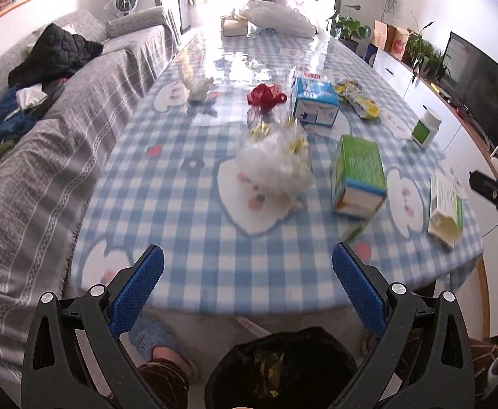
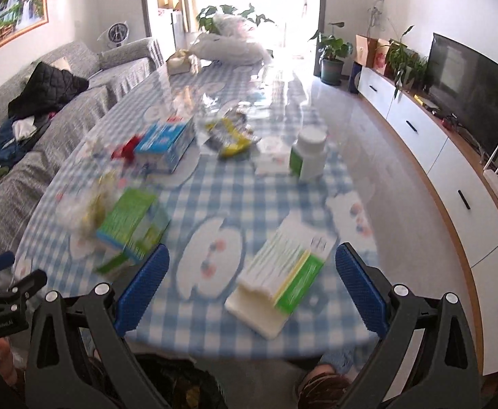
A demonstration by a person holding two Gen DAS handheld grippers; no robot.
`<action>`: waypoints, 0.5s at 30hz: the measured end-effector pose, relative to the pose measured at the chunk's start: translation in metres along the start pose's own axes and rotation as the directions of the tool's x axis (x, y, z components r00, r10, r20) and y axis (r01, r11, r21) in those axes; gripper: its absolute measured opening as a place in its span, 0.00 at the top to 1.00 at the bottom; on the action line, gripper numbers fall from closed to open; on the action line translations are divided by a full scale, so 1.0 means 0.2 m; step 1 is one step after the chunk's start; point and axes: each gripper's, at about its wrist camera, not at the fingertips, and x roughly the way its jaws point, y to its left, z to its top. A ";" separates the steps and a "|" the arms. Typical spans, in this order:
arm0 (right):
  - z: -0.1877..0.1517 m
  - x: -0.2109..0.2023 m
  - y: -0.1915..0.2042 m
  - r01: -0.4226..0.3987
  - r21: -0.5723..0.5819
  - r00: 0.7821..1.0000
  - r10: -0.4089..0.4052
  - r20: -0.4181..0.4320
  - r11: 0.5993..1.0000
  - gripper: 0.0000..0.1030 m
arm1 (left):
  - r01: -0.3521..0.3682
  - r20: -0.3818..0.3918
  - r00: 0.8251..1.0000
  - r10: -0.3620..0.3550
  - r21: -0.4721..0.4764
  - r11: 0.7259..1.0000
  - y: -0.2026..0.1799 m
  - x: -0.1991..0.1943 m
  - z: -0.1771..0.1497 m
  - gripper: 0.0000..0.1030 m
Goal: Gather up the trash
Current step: 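Reach the left tool to the plastic bag of gold wrappers while the right tool reaches the white pill bottle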
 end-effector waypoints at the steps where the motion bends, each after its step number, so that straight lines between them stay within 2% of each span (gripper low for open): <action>1: 0.04 0.02 -0.01 0.001 0.004 1.000 -0.001 0.002 1.000 0.09 | -0.003 -0.002 1.000 0.003 0.000 1.000 0.00 0.02 0.04 0.06; 6: 0.15 0.13 -0.09 0.019 0.025 1.000 -0.019 0.000 0.999 0.09 | -0.016 -0.004 1.000 0.016 0.006 1.000 -0.02 0.09 0.14 0.06; 15: 0.22 0.34 -0.17 0.055 0.045 0.998 -0.053 -0.033 0.997 0.09 | -0.015 -0.046 0.999 0.016 0.025 1.000 -0.07 0.27 0.27 0.06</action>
